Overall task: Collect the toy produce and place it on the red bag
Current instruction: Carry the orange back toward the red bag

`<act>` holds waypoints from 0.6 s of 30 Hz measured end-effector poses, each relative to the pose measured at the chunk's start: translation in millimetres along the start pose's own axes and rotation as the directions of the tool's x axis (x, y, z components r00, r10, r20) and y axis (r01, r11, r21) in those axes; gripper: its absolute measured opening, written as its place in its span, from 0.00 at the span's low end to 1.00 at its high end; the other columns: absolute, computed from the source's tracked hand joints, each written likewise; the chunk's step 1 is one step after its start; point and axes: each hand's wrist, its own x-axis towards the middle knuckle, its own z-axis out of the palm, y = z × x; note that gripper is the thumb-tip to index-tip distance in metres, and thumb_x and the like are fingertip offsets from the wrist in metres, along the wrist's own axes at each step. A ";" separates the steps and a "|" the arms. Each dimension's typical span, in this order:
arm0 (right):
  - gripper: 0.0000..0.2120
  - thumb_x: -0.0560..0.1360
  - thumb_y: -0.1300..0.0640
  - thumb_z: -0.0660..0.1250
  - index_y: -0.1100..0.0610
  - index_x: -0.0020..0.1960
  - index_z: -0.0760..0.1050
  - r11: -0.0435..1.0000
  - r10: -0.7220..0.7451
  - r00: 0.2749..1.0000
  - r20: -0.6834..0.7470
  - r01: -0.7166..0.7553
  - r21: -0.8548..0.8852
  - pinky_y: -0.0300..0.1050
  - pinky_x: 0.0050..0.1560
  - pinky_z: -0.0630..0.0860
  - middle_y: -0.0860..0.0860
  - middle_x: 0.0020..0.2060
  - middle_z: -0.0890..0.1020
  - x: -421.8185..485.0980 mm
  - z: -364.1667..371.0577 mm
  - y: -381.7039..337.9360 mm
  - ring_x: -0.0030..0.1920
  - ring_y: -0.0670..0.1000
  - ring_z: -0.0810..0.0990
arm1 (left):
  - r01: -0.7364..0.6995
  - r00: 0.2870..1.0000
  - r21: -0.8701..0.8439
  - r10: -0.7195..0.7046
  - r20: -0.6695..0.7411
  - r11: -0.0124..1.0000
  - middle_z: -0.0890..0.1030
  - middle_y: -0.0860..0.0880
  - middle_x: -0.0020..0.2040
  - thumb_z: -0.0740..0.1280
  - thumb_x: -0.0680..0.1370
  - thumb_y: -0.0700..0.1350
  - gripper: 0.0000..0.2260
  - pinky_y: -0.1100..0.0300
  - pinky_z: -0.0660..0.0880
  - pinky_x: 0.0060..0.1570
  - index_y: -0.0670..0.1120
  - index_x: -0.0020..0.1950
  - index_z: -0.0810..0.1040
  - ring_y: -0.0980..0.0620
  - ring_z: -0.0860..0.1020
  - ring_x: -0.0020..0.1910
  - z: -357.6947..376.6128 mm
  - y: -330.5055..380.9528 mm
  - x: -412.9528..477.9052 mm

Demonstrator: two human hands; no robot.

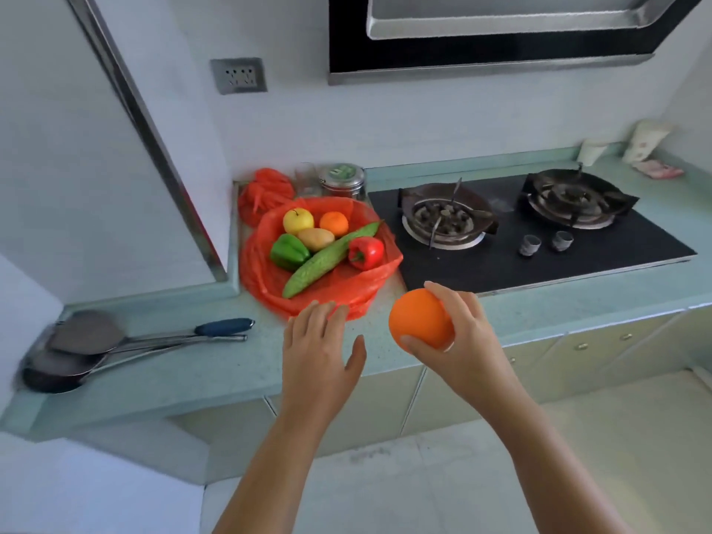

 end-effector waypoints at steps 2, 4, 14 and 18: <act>0.33 0.67 0.52 0.74 0.48 0.67 0.64 1.000 -0.001 1.000 0.021 0.001 0.001 0.39 0.49 0.65 0.46 0.55 0.64 10.1 19.4 -5.3 0.50 0.47 0.67 | 0.022 1.000 0.003 -0.022 0.005 1.000 0.80 0.42 0.54 0.59 0.73 0.51 0.20 0.44 0.73 0.55 0.40 0.57 0.78 0.39 0.76 0.56 0.8 -19.6 -0.2; 0.33 0.66 0.52 0.74 0.49 0.67 0.64 1.000 0.000 0.999 0.035 0.000 -0.004 0.40 0.49 0.66 0.48 0.56 0.65 18.7 38.3 -7.9 0.51 0.48 0.68 | 0.044 0.999 0.010 -0.044 0.004 0.999 0.80 0.42 0.54 0.59 0.72 0.51 0.20 0.46 0.72 0.56 0.40 0.56 0.78 0.40 0.76 0.56 3.2 -37.5 -2.1; 0.34 0.67 0.50 0.73 0.51 0.69 0.62 0.998 0.006 0.985 0.173 0.006 -0.068 0.43 0.52 0.68 0.52 0.62 0.66 71.1 101.3 8.8 0.56 0.52 0.69 | 0.150 0.987 0.016 -0.150 0.047 0.989 0.79 0.41 0.55 0.60 0.72 0.50 0.19 0.45 0.73 0.55 0.40 0.56 0.78 0.41 0.75 0.56 35.3 -90.3 9.7; 0.34 0.67 0.51 0.74 0.51 0.69 0.62 0.998 -0.022 0.985 0.173 0.033 -0.061 0.44 0.52 0.67 0.53 0.63 0.66 112.2 115.8 23.2 0.59 0.54 0.69 | 0.153 0.985 0.057 -0.156 0.072 0.987 0.78 0.41 0.56 0.60 0.73 0.51 0.19 0.45 0.73 0.57 0.40 0.57 0.77 0.40 0.74 0.58 53.8 -101.4 36.0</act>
